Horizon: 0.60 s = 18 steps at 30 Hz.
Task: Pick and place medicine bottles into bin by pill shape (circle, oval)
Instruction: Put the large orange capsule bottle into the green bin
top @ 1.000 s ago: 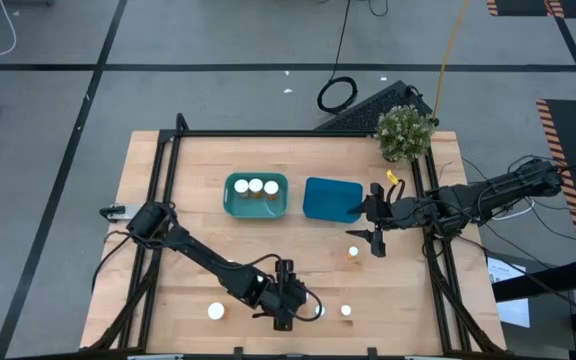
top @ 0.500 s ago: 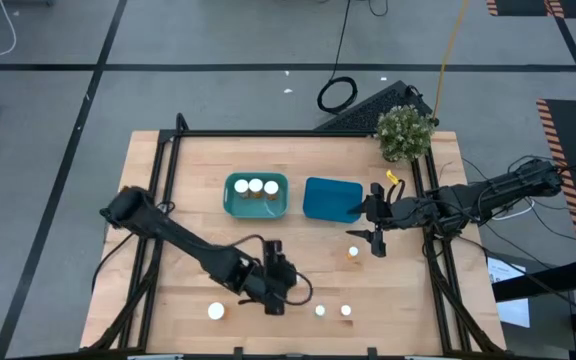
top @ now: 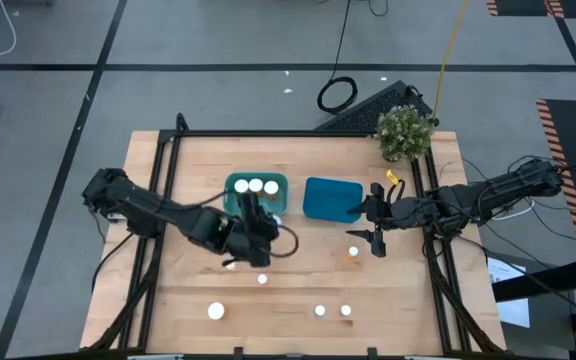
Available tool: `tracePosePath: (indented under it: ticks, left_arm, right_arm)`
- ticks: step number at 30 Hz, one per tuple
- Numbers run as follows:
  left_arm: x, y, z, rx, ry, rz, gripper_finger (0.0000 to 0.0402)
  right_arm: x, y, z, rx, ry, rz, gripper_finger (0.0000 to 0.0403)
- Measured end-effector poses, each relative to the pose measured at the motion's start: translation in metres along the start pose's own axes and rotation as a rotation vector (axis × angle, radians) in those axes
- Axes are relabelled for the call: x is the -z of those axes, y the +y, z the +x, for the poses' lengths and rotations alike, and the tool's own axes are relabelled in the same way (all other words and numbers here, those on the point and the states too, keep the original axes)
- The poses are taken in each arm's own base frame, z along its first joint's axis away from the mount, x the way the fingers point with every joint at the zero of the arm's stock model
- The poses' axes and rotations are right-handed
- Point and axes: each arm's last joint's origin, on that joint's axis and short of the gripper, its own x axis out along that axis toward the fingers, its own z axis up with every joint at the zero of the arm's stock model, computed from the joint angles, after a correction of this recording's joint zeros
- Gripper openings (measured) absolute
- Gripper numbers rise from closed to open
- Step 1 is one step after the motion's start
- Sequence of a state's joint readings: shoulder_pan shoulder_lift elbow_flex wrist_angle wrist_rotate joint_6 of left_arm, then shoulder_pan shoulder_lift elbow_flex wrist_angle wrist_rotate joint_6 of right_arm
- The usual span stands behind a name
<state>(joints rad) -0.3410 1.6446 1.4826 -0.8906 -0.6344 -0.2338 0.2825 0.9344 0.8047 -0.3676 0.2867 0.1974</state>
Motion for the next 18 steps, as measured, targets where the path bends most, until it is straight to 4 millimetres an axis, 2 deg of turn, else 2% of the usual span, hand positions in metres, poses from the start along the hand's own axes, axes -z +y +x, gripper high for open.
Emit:
tracePosePath:
  ticks: [5,8,13,18]
  left_arm:
    - [0.005,0.019,0.027,-0.052,0.044,-0.023,0.0224]
    - [0.021,0.028,0.054,-0.074,0.100,-0.041,0.0218]
    - [0.039,0.043,0.088,-0.048,0.113,-0.118,0.0215]
    - [0.058,0.051,0.109,-0.052,0.136,-0.153,0.0226]
  right_arm:
    - [0.000,0.000,0.000,0.000,0.001,0.000,0.0244]
    - [0.000,0.000,0.000,0.000,0.001,0.000,0.0244]
    - [0.000,0.000,0.000,0.001,0.003,-0.001,0.0244]
    - [0.000,0.000,0.000,0.000,0.003,-0.001,0.0244]
